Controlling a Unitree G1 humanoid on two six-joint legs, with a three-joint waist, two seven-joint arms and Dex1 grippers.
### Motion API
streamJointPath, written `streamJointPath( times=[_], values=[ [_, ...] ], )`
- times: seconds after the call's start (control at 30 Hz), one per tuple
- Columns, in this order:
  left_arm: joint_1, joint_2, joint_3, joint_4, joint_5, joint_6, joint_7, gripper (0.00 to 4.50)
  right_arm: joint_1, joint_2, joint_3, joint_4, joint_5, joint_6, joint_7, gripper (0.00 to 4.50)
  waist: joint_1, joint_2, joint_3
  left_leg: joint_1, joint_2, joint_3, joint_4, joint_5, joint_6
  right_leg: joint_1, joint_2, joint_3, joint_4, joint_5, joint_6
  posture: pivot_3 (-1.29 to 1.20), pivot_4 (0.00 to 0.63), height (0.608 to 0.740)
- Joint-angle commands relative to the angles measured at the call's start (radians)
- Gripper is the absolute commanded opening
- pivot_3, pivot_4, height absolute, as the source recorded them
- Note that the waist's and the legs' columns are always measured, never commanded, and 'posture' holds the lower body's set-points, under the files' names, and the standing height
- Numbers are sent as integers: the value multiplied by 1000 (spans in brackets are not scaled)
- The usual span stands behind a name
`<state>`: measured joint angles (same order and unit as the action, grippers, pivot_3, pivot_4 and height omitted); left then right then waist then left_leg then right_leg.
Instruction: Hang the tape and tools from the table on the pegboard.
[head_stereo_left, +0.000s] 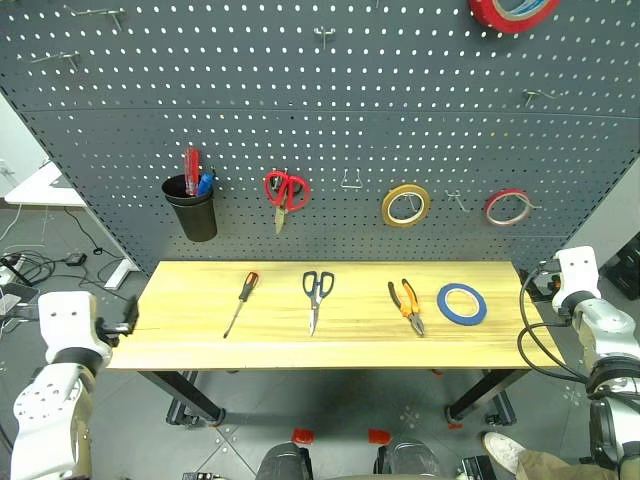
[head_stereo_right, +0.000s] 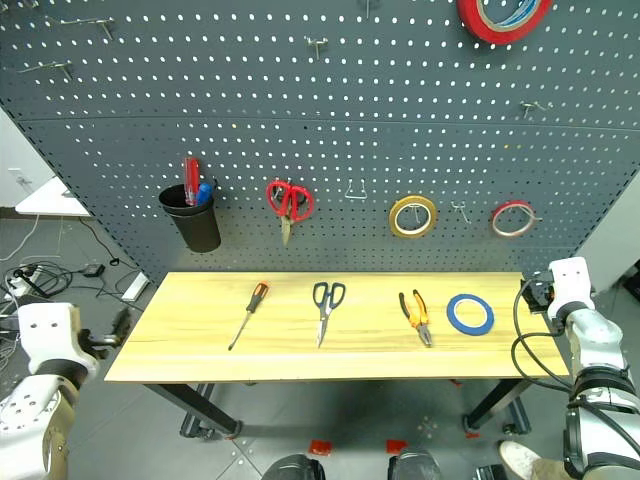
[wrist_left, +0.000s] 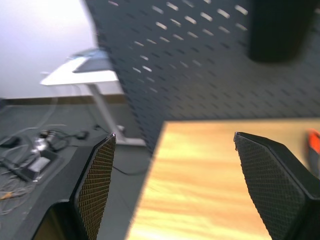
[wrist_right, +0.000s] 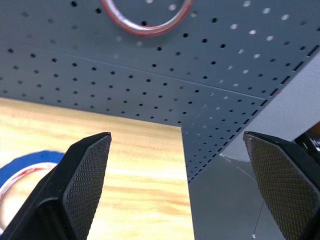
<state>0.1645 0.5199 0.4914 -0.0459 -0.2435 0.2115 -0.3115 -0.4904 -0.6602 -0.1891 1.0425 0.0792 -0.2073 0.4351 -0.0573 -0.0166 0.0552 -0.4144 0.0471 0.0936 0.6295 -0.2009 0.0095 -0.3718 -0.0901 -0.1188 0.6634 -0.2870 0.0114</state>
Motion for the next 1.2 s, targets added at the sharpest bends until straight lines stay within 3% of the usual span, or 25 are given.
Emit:
streamJointPath(
  times=[0.03, 0.27, 0.5, 0.6, 0.93, 1.2],
  values=[
    [1, 5, -9, -119, -27, -17, -36, 3983, 30, 12, 10, -111, 12, 7, 60, 4500, 1, 1, 6, 0, 0, 0, 0, 0, 0, 0, 0, 0, 0, 0, 0, -75, 59, 740],
    [-113, 41, -131, -169, -46, 151, -92, 3983, 119, 47, 60, -333, -13, 129, 79, 4500, 5, 13, 38, 1, 0, 0, 0, 0, 0, 1, 0, 1, 1, 0, 1, -114, 127, 740],
    [-315, 34, -260, -98, -46, 235, -150, 3983, 162, 59, 117, -578, -17, 384, 125, 4500, 6, 9, 110, -1, 1, 1, 0, 0, 1, -2, 1, 2, 1, 1, 2, -159, 225, 740],
    [-386, 52, -361, -59, -41, 205, -279, 3983, 144, 62, 155, -604, -23, 448, 163, 4500, 5, 6, 132, -2, 1, 3, 0, 0, 1, -3, 0, 3, 1, 1, 2, -167, 246, 740],
    [-569, 68, -608, 25, -47, 165, -649, 3983, -23, 90, 268, -420, -103, 473, 196, 4500, 0, 1, 186, -7, 1, 12, -2, 0, -1, -13, 0, 9, 3, 2, 1, -178, 273, 740],
    [-678, 27, -687, 123, 13, 29, -737, 3983, -205, 129, 355, -115, -213, 420, 204, 4500, -3, -3, 190, -7, 0, 18, -2, 2, -4, -16, 0, 15, 3, 2, 2, -167, 259, 740]
  ],
)
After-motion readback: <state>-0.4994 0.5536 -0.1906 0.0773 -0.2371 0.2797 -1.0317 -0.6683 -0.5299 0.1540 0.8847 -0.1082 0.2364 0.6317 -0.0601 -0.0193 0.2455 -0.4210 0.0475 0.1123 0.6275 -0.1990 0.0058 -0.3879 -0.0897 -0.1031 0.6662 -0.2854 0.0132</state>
